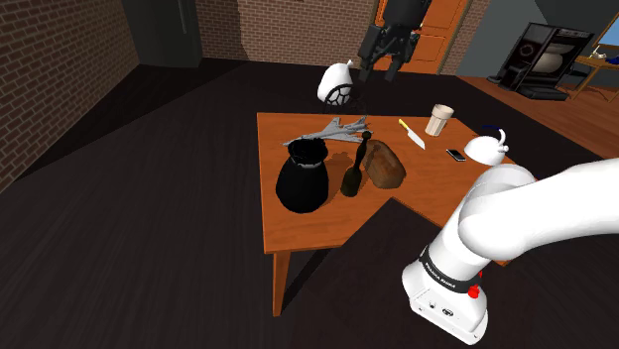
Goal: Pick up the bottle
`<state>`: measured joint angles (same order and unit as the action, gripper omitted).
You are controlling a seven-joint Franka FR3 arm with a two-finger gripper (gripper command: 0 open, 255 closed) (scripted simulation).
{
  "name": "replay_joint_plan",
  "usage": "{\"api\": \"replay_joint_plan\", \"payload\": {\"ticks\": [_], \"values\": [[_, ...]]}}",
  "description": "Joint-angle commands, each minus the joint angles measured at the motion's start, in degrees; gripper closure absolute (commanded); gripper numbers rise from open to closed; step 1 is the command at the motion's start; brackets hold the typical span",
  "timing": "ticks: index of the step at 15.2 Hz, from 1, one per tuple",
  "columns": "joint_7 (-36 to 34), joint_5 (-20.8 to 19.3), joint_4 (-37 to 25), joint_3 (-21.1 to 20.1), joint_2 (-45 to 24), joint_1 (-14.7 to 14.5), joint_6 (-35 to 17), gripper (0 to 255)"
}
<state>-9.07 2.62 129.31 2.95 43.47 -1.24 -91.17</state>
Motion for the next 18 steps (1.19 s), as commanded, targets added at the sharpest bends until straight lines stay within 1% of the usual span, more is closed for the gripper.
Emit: {"api": "replay_joint_plan", "payload": {"ticks": [1,6,10,14,18], "values": [[0.0,0.0,0.0,0.0,0.0,0.0,0.0,0],[6.7,-1.7,5.9,5.8,-1.0,1.0,-7.1,0],[12.3,-2.7,9.3,10.7,-3.5,1.7,-13.0,0],[18.1,-3.0,11.2,15.9,-7.7,2.0,-19.0,0],[24.5,-2.2,11.8,21.3,-13.4,1.6,-25.0,0]]}}
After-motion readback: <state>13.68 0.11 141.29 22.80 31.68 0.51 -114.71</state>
